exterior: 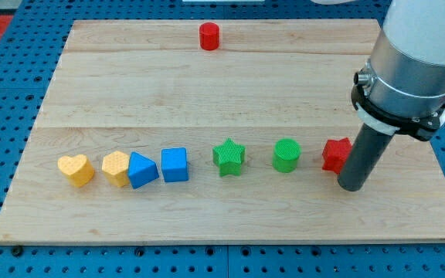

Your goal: Slide the red circle to the center left

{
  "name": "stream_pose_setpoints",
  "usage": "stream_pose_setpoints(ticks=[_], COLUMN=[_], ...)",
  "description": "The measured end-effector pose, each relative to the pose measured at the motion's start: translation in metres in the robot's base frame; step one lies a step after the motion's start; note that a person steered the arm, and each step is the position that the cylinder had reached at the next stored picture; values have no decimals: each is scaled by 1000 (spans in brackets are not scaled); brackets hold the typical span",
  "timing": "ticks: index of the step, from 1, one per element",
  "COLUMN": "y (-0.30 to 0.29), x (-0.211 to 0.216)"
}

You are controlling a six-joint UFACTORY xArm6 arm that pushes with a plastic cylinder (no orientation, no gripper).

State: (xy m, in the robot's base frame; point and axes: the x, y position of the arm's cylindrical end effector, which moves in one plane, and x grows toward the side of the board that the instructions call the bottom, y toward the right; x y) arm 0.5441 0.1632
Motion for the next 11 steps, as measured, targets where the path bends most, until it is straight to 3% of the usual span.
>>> stream_pose_setpoints(ticks=[2,3,4,5,6,7,8,11], y=[41,111,125,103,41,-41,-135,-349], x=[43,-35,-142,-246,-320,-349,-333,-219])
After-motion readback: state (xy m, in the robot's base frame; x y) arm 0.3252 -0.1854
